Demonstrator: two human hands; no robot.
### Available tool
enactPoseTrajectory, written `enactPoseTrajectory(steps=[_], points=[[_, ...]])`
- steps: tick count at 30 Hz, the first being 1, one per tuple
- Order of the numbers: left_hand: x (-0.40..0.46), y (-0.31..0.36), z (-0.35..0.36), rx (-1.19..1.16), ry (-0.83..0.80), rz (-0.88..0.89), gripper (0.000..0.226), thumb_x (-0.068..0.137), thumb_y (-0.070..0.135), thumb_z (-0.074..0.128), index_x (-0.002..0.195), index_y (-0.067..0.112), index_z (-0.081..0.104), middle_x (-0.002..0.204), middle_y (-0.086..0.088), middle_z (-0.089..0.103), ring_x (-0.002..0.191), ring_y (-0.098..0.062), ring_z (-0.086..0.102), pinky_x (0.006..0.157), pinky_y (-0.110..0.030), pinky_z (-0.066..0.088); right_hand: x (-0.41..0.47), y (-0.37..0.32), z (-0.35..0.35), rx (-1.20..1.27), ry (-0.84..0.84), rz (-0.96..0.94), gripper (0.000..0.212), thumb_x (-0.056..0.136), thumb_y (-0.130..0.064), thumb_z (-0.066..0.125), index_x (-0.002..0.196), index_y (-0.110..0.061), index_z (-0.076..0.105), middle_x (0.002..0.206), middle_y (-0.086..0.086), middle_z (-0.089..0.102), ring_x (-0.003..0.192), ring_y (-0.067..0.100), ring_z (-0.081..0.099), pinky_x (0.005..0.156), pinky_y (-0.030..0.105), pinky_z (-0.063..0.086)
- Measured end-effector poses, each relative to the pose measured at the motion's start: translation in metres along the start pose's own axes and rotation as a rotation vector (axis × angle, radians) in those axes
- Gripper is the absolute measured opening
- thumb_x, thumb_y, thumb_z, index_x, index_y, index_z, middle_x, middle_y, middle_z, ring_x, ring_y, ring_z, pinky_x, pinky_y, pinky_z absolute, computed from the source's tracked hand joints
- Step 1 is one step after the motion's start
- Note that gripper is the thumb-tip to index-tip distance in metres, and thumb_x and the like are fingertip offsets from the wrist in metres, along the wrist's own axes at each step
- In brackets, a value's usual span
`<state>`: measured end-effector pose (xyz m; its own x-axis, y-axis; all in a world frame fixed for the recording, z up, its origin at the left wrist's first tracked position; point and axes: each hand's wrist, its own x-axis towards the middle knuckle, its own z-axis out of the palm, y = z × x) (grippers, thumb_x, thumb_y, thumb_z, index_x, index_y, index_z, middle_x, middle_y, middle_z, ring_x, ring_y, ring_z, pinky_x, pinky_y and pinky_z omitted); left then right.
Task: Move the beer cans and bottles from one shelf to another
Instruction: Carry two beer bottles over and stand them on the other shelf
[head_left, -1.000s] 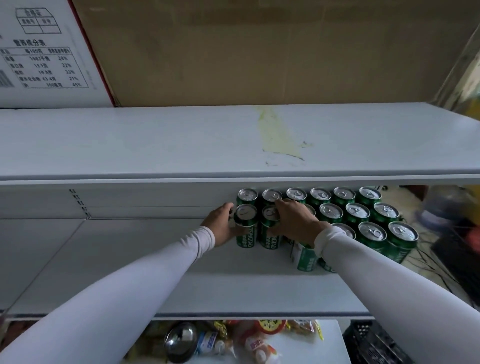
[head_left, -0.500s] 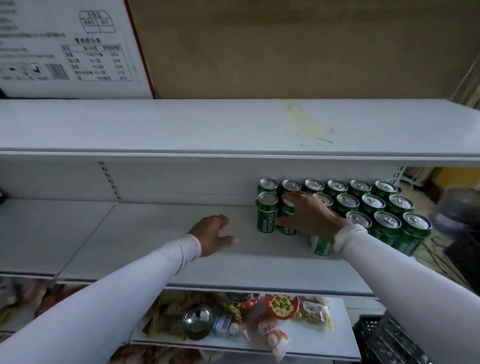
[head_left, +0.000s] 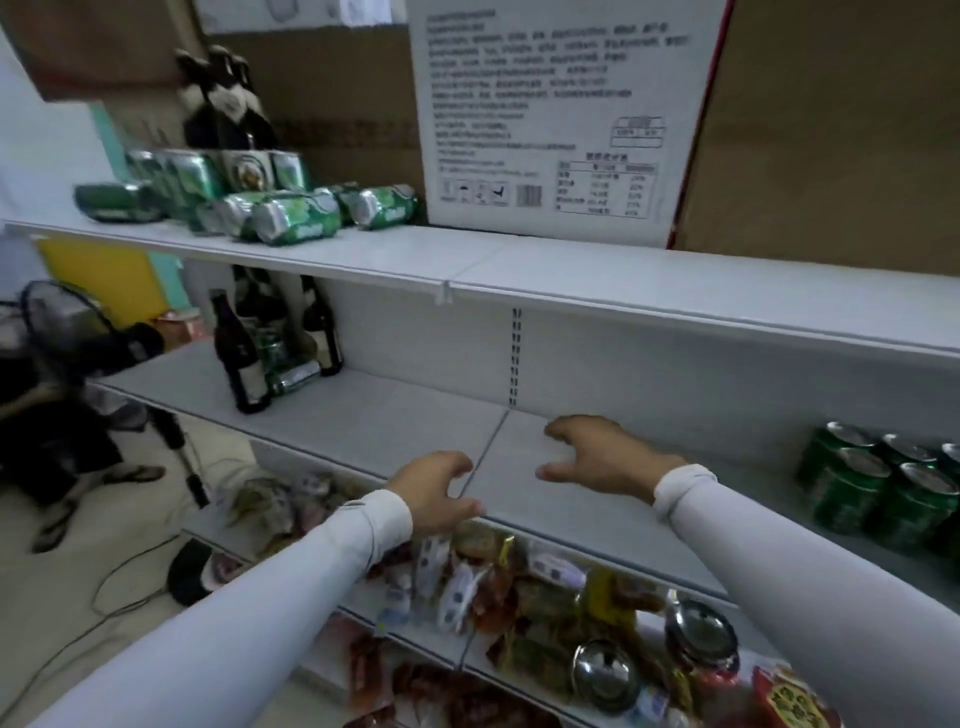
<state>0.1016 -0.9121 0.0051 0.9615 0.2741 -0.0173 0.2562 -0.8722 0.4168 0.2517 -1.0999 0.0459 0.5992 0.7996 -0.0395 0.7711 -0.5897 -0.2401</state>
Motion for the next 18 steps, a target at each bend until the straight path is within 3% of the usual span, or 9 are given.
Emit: enactPoseTrajectory(steps=[5,10,18], points=[[-0.050,-0.104,-0.051,-0.044,0.087,-0.138,0.064,0.084,0.046,0.066,0.136,0.014,0.047,0.134,-0.004,0.054,0.119,-0.020,0.054,0.098,-0.030,0.045,0.064,-0.103,0.027,-0.015,-0.023,-0.151,0.068,0.086,-0.054,0.065,0.140,-0.016,0.049,0.141,0.003,0.054,0.126,0.021,0.052,0.104,0.030,0.041],[-0.076,-0.193,-0.085,-0.118,0.208,-0.298,0.051,0.081,0.046,0.068,0.125,0.022,0.056,0.121,0.003,0.062,0.105,-0.012,0.059,0.089,-0.027,0.048,0.129,-0.165,0.045,0.006,-0.025,-0.240,0.065,0.088,-0.053,0.063,0.140,-0.017,0.049,0.138,0.002,0.055,0.122,0.020,0.054,0.099,0.030,0.043],[-0.041,-0.314,-0.122,-0.125,0.234,-0.446,0.056,0.084,0.038,0.068,0.133,0.015,0.051,0.130,-0.003,0.058,0.116,-0.017,0.056,0.098,-0.030,0.046,0.267,-0.219,0.095,0.164,-0.102,-0.277,0.066,0.089,-0.056,0.061,0.141,-0.018,0.047,0.140,0.001,0.052,0.122,0.017,0.053,0.097,0.029,0.044]])
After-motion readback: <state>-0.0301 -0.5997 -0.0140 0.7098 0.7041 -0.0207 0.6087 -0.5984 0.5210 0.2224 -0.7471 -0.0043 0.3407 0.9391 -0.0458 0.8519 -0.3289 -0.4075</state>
